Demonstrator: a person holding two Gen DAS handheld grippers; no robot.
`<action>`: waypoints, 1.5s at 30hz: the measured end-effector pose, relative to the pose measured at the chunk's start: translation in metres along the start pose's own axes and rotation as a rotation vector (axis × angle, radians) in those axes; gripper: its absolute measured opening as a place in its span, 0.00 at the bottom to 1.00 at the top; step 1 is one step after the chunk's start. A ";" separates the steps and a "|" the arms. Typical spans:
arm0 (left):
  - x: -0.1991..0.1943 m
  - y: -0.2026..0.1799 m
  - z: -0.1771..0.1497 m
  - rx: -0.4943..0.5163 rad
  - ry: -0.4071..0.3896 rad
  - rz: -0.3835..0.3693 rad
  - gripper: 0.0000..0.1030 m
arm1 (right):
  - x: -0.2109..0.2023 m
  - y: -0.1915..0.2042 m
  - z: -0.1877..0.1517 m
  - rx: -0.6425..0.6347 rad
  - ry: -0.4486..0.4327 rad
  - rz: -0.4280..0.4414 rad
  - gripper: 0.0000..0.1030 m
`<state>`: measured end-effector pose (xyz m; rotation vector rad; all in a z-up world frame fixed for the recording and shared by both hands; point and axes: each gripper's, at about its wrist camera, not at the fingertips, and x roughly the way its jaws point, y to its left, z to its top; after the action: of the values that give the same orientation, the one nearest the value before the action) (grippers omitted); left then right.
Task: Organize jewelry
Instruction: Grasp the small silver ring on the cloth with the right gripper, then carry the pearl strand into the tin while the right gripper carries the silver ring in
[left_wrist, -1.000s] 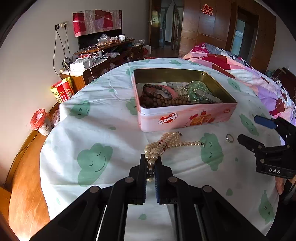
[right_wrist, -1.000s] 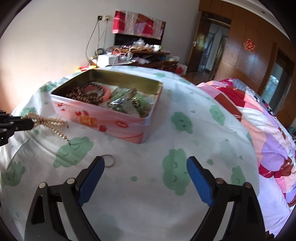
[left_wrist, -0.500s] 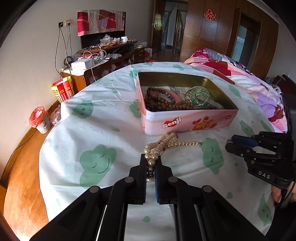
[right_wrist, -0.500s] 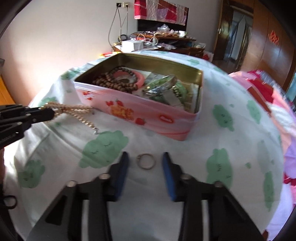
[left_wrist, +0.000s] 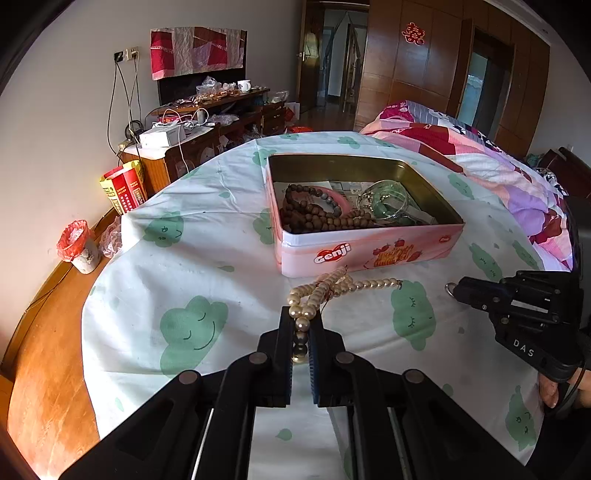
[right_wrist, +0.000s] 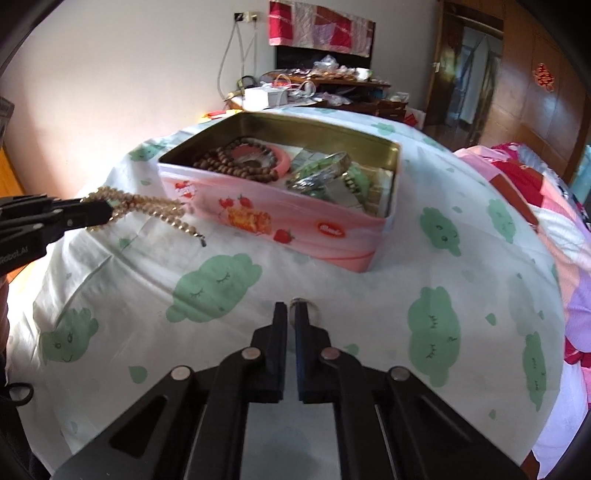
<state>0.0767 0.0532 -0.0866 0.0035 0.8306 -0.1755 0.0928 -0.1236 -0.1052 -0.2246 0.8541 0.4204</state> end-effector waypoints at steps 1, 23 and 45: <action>0.001 0.000 0.000 0.000 0.004 -0.001 0.06 | -0.001 -0.002 0.000 0.009 -0.005 -0.003 0.11; -0.003 -0.006 0.000 0.021 -0.014 -0.022 0.06 | 0.000 0.000 -0.002 -0.022 0.015 0.048 0.05; 0.007 -0.002 -0.006 0.008 0.019 -0.020 0.06 | 0.003 -0.007 -0.003 -0.051 0.036 0.041 0.30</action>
<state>0.0769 0.0503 -0.0957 0.0038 0.8492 -0.1981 0.0953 -0.1299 -0.1095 -0.2626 0.8856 0.4775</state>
